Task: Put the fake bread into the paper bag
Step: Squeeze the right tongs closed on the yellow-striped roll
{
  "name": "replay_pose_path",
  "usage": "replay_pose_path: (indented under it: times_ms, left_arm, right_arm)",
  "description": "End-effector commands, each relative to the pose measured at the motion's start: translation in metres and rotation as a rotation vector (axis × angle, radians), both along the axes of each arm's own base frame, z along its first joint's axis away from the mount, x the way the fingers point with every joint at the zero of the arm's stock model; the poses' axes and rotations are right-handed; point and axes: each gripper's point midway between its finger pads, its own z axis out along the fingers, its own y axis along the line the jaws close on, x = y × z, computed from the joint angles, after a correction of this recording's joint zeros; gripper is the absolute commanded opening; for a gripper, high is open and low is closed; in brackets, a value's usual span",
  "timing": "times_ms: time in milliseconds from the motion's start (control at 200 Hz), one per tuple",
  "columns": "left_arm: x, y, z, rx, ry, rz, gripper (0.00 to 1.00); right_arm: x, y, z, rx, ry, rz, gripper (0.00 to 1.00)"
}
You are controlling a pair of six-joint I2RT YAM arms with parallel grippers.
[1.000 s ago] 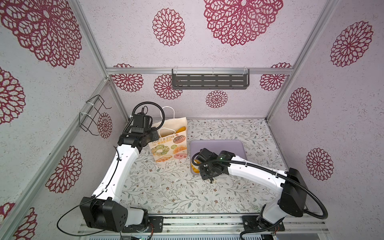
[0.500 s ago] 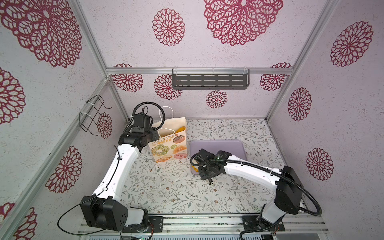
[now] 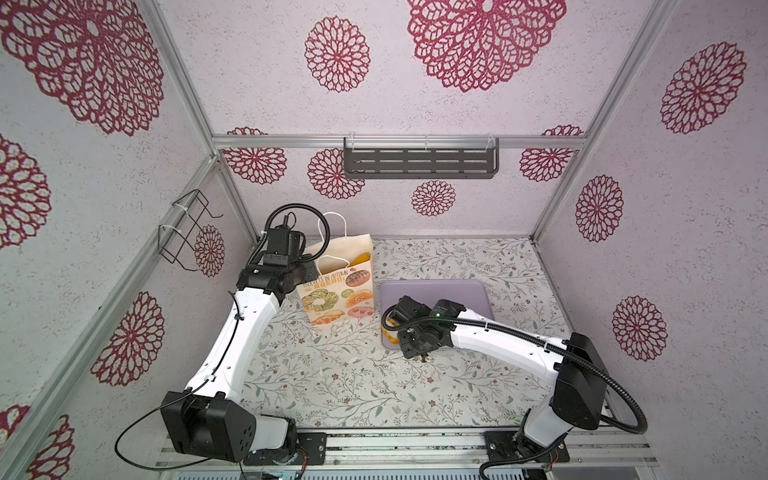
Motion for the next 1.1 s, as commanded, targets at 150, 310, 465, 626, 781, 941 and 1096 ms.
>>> replay_pose_path:
  times_ms: [150, 310, 465, 626, 781, 941, 1096]
  left_arm:
    - [0.003, -0.004, 0.004, 0.011, -0.019, -0.017, 0.0]
    - [0.003, -0.004, 0.004, 0.012, -0.019, -0.018, 0.0]
    - [0.003, -0.004, 0.003, 0.012, -0.017, -0.018, 0.0]
    - [0.003, -0.004, 0.003, 0.012, -0.016, -0.018, 0.0]
    - [0.003, -0.005, 0.003, 0.013, -0.014, -0.021, 0.0]
    - [0.003, -0.005, 0.004, 0.012, -0.017, -0.02, 0.0]
    - [0.002, -0.005, 0.004, 0.012, -0.016, -0.021, 0.0]
  right_arm:
    - [0.007, 0.016, 0.018, 0.042, -0.041, 0.05, 0.47]
    - [0.007, 0.015, 0.015, 0.031, -0.038, 0.055, 0.46]
    - [0.006, 0.014, 0.011, 0.021, -0.031, 0.058, 0.43]
    - [0.003, 0.013, 0.004, 0.01, -0.013, 0.069, 0.41]
    - [0.002, 0.011, 0.003, 0.006, -0.009, 0.067, 0.34]
    - [0.002, 0.009, 0.004, 0.01, -0.014, 0.062, 0.22]
    - [0.002, 0.009, 0.009, 0.029, -0.022, 0.053, 0.13]
